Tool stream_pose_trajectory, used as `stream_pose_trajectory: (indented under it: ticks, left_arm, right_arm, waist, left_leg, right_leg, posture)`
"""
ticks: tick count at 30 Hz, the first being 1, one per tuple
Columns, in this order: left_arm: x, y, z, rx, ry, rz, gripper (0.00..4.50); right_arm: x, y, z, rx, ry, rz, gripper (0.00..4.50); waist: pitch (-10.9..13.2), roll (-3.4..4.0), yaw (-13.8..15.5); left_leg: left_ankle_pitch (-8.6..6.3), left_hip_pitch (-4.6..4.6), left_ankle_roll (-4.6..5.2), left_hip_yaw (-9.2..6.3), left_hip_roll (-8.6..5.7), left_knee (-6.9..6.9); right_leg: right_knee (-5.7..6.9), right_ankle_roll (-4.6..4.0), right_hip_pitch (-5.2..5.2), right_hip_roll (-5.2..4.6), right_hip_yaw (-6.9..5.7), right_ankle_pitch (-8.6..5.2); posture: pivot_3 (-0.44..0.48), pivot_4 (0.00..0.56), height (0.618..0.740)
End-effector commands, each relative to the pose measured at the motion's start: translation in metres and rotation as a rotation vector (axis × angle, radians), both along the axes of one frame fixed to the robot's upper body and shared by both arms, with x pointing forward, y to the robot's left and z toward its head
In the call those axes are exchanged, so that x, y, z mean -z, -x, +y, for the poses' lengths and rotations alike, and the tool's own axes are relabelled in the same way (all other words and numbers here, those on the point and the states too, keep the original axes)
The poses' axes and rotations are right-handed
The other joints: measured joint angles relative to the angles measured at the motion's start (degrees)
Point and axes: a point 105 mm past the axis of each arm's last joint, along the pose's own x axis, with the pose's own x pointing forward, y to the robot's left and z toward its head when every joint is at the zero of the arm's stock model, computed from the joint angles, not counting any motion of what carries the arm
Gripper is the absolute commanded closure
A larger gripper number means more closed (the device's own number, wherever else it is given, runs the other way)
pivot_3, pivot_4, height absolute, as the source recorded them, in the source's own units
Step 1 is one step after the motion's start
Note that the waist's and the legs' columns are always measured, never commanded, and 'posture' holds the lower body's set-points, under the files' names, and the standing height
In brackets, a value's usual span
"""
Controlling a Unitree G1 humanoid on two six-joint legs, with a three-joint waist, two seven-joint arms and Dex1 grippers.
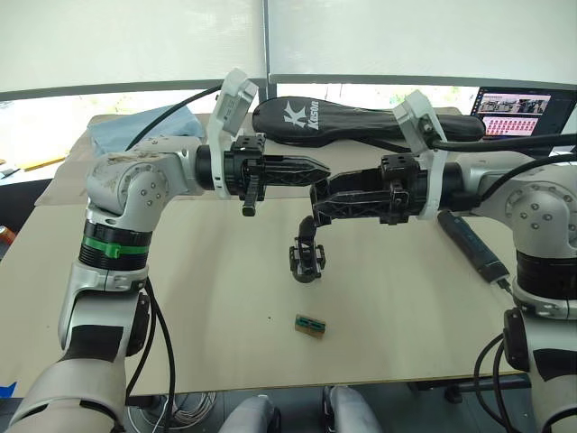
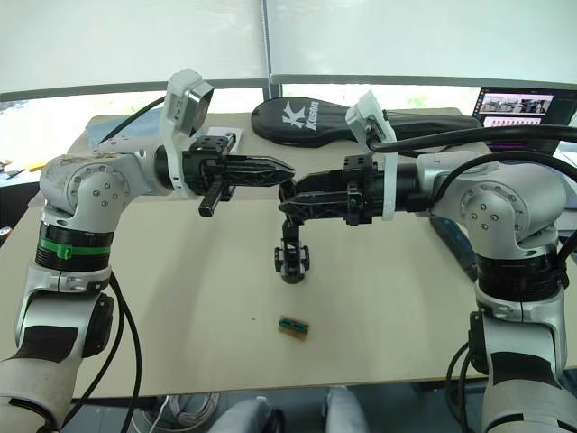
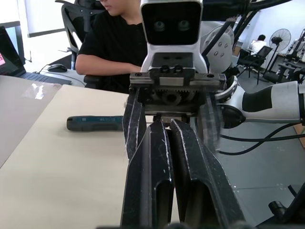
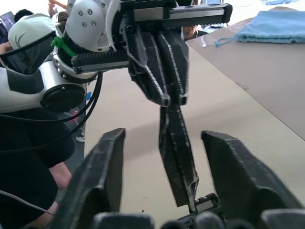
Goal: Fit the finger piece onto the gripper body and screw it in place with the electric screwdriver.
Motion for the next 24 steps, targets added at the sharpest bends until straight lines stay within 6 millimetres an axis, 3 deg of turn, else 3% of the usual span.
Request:
stream_pose_trajectory:
  ticks: [1,3,4,9,11,14,16,21,24]
  left_arm:
    - [-0.015,0.007,0.001,0.022,0.022,-0.061,4.5]
    - [-0.014,0.008,0.001,0.024,0.018,-0.064,4.5]
    - [-0.015,0.007,0.002,0.023,0.018,-0.065,4.5]
    - [-0.016,0.006,0.003,0.022,0.019,-0.06,4.5]
    - [-0.005,0.006,0.009,0.016,-0.032,-0.047,4.5]
    - [0.02,0.004,0.029,-0.01,-0.134,-0.067,3.44]
    - [0.037,0.003,0.04,-0.031,-0.201,-0.089,2.47]
    - [0.117,-0.006,0.075,-0.113,-0.47,-0.25,0.25]
    - [0.146,-0.012,0.07,-0.152,-0.473,-0.252,0.0]
  right_arm:
    - [-0.011,0.003,0.004,-0.034,-0.022,-0.062,3.36]
    - [-0.011,0.002,0.006,-0.039,-0.018,-0.074,4.06]
    - [-0.011,0.001,0.006,-0.042,-0.013,-0.079,4.19]
    - [-0.008,0.001,0.006,-0.055,0.009,-0.104,4.19]
    - [-0.005,0.001,0.004,-0.062,0.029,-0.124,4.19]
    - [0.007,-0.002,-0.006,-0.054,0.078,-0.168,4.19]
    - [0.017,-0.002,-0.012,-0.053,0.109,-0.197,4.19]
    - [0.042,0.006,-0.028,-0.082,0.212,-0.308,4.19]
    - [0.048,0.009,-0.032,-0.107,0.243,-0.349,4.19]
  waist:
    - [0.0,0.0,-0.06]
    - [0.0,0.0,-0.15]
    - [0.0,0.0,-0.2]
    - [0.0,0.0,-0.21]
    - [0.0,0.0,-0.29]
    - [-0.01,0.02,-0.55]
    - [-0.01,0.02,-0.65]
    - [-0.01,0.02,-0.53]
    - [0.0,0.03,-0.19]
  left_leg:
    - [0.0,0.0,0.0,0.0,0.0,0.0]
    - [0.0,0.0,0.0,0.0,0.0,-0.01]
    - [0.0,-0.01,0.0,0.0,0.0,0.0]
    - [0.0,-0.01,0.0,0.0,-0.01,0.01]
    - [0.0,-0.01,0.0,0.0,-0.01,0.01]
    - [0.0,-0.01,0.0,0.0,0.0,-0.01]
    - [0.0,0.01,-0.01,0.0,0.0,-0.05]
    - [0.0,0.01,-0.01,0.02,0.0,-0.05]
    - [0.0,-0.05,-0.01,0.02,-0.01,0.02]
  right_leg:
    - [0.01,0.0,-0.01,0.0,0.0,0.0]
    - [0.02,0.0,-0.02,0.0,0.0,0.0]
    - [0.02,0.0,-0.03,0.01,0.0,0.0]
    - [0.03,0.0,-0.03,0.01,0.0,0.0]
    - [0.04,0.0,-0.03,0.01,-0.01,0.0]
    - [0.04,0.0,-0.04,0.01,0.0,0.0]
    - [0.04,0.0,-0.06,0.02,0.0,0.0]
    - [0.03,0.0,-0.06,0.01,-0.01,0.0]
    - [-0.02,-0.02,-0.07,0.02,-0.02,0.01]
  posture:
    - [0.0,0.15,0.736]
    - [0.0,0.15,0.736]
    - [0.0,0.15,0.736]
    - [0.0,0.15,0.736]
    - [0.0,0.15,0.736]
    - [0.0,0.15,0.736]
    - [0.0,0.15,0.736]
    - [0.0,0.15,0.736]
    - [0.0,0.15,0.736]
